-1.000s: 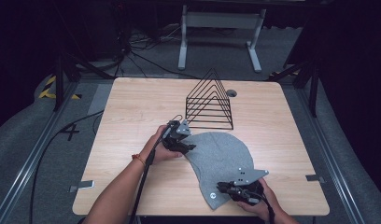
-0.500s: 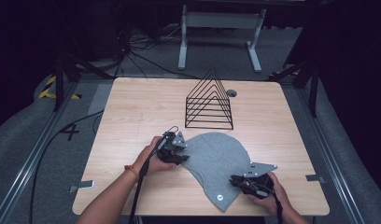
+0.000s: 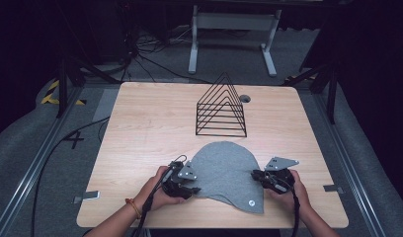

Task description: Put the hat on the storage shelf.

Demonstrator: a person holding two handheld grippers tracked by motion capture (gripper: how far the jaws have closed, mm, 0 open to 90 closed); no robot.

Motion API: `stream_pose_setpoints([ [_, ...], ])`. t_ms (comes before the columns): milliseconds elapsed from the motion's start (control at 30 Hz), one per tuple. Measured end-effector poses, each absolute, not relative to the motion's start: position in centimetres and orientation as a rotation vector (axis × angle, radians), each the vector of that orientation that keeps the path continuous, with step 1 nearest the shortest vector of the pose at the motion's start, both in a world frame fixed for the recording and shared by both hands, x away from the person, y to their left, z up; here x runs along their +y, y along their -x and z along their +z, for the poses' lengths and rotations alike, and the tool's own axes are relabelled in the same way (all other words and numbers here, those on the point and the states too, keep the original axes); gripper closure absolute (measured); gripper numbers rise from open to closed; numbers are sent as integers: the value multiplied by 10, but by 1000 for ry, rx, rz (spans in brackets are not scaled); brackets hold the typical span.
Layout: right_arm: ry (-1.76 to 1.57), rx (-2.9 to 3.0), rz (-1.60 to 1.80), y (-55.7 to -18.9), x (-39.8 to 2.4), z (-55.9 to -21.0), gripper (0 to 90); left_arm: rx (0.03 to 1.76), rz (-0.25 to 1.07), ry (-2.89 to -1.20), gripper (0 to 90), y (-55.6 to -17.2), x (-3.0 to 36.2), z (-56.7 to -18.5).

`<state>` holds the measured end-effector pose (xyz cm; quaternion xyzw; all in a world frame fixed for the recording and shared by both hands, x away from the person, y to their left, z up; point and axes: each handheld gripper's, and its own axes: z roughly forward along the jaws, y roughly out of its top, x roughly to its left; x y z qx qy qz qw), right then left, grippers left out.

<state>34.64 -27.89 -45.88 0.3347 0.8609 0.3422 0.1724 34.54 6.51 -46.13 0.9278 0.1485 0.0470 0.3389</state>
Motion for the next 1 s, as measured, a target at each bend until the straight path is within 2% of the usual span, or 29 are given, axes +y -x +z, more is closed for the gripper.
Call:
stream_pose_setpoints([
  [100,-948,2433,958,-351,-279,-459,798,380,98,-2410,556,-336,61,-462],
  [200,-960,2429,950,-354,-281,-458,783,357,106,-2426,506,-331,57,-462],
  [400,-979,2412,958,-361,-281,-452,678,402,156,-2407,393,-336,60,-457],
  [567,-1019,2398,983,-376,-280,-443,561,497,259,-2338,343,-372,73,-443],
  [600,-1019,2398,983,-376,-280,-443,561,497,259,-2338,335,-372,73,-443],
  [667,-1044,2411,944,-388,-276,-444,500,529,262,-2343,320,-387,72,-442],
  [800,-1075,2401,933,-402,-274,-448,461,612,218,-2320,303,-423,70,-444],
  [1000,-1109,2433,955,-412,-270,-453,407,630,232,-2366,297,-440,56,-458],
])
